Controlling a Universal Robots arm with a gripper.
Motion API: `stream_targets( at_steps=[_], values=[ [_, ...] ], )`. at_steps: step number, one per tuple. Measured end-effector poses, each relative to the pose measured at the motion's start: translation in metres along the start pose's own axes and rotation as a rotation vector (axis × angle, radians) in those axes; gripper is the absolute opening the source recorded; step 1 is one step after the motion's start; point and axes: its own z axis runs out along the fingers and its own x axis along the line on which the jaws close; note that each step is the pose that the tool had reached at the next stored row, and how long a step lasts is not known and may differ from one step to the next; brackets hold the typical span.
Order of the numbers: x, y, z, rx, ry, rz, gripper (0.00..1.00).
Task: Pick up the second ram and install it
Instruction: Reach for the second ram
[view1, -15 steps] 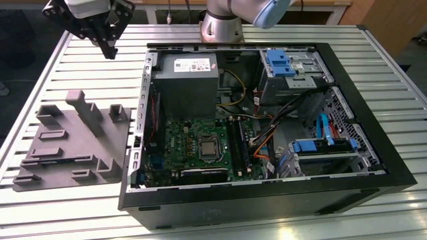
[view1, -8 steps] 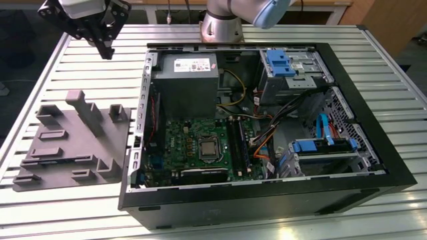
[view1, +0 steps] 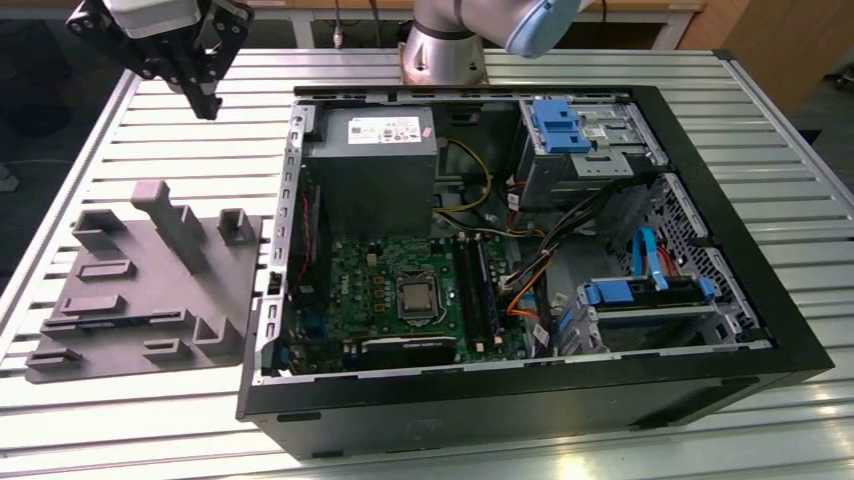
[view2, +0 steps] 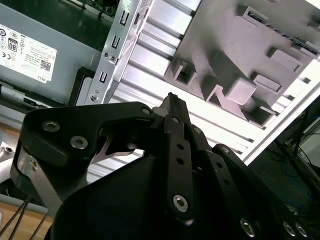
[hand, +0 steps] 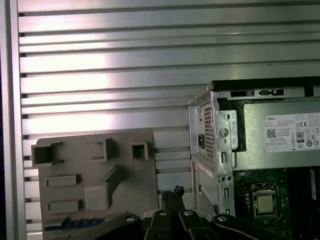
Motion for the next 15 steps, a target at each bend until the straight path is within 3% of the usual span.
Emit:
stream_targets(
  at_steps=[15],
  values=[
    [0.0125, -0.0029, -0.0004, 0.0, 0.0, 0.0, 0.11]
  ],
)
